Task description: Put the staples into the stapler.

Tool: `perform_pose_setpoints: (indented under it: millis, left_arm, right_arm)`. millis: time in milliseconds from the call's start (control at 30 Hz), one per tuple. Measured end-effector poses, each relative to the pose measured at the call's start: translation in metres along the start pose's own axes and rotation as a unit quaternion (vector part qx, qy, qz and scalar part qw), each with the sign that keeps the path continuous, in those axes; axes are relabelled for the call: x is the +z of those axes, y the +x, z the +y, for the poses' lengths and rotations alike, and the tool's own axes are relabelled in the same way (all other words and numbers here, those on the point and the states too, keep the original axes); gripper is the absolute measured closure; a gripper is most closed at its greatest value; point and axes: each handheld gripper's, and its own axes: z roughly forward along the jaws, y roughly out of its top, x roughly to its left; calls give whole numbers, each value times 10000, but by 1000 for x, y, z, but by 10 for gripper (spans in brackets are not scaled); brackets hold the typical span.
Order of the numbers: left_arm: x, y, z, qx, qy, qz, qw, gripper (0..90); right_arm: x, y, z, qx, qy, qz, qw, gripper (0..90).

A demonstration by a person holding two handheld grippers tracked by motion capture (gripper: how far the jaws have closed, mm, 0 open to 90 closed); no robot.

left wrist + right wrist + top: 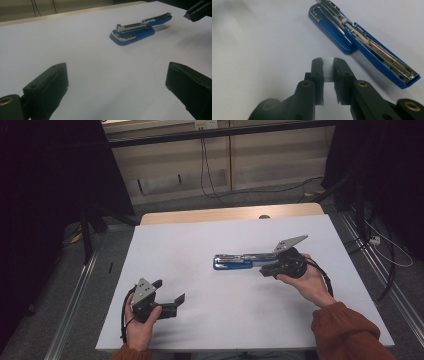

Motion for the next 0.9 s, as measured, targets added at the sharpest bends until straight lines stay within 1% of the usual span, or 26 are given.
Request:
perform_pose_setpoints:
  millis: [100,233,300,567,667,733,900]
  left_arm:
    - [0,0,0,-1,-6,-11,10000,47]
    - [0,0,0,-1,-2,6,10000,47]
    - [0,0,0,-2,-1,4,10000,47]
    - [-1,1,0,16,6,0,10000,47]
    - [-1,1,0,12,5,3,10000,47]
    - [-1,2,0,-4,-2,16,10000,47]
    - [-1,2,0,-3,7,13,10000,47]
  right_arm:
    - [2,0,3,-13,-31,15,10000,793]
    - [3,1,9,-16,-156,4,9999,793]
    - [3,0,12,10,-216,36,9998,793]
    - [9,-2,19,13,-204,64,9998,793]
    - [9,-3,23,-53,-149,25,9999,793]
    - [9,-4,26,-33,-158,40,9999,793]
    - [10,-6,33,-88,-189,37,9998,793]
